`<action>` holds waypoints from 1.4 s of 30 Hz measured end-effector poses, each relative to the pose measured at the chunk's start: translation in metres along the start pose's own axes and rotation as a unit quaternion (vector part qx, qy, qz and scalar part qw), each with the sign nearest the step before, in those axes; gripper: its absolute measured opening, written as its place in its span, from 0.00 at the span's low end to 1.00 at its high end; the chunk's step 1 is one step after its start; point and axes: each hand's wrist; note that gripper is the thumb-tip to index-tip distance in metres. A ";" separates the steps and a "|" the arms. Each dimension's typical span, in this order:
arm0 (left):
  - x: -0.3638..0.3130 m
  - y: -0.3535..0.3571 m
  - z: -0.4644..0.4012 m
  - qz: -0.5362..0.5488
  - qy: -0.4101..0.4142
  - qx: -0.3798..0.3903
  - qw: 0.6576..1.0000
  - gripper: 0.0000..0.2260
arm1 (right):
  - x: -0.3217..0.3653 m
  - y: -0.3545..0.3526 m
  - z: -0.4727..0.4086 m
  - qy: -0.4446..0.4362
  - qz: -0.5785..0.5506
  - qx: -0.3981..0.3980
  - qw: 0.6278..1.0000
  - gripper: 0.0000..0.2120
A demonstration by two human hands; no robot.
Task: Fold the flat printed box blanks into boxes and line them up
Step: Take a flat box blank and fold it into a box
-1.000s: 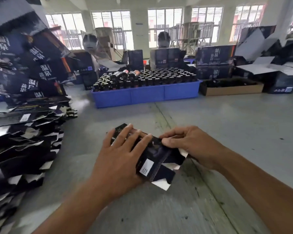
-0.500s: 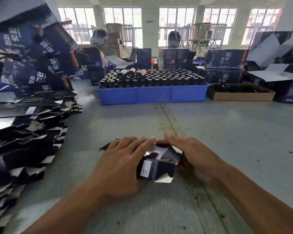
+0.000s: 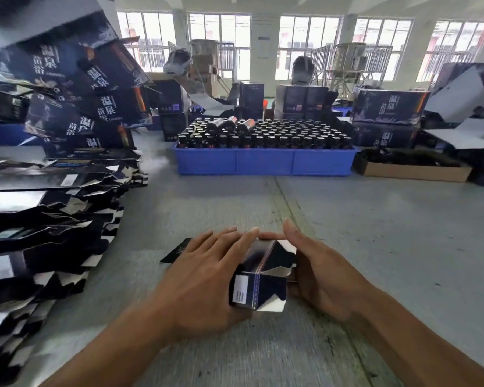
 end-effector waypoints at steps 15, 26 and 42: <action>-0.013 -0.010 0.000 -0.132 -0.032 -0.113 0.984 0.59 | 0.014 -0.001 0.019 -0.119 0.259 0.011 0.959 0.09; -0.017 -0.026 0.005 -0.064 0.003 -0.123 0.990 0.49 | 0.027 -0.009 0.022 -0.263 0.406 -0.117 0.867 0.08; 0.005 -0.016 0.003 -0.035 -0.074 -0.071 0.994 0.56 | 0.023 0.002 0.018 -0.172 0.151 -0.163 0.960 0.09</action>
Point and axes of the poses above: each hand's wrist, its own z-axis away from the middle knuckle, its own y-axis out of the palm, x = y × z, and after that the axes turned 4 degrees about -y, right-handed
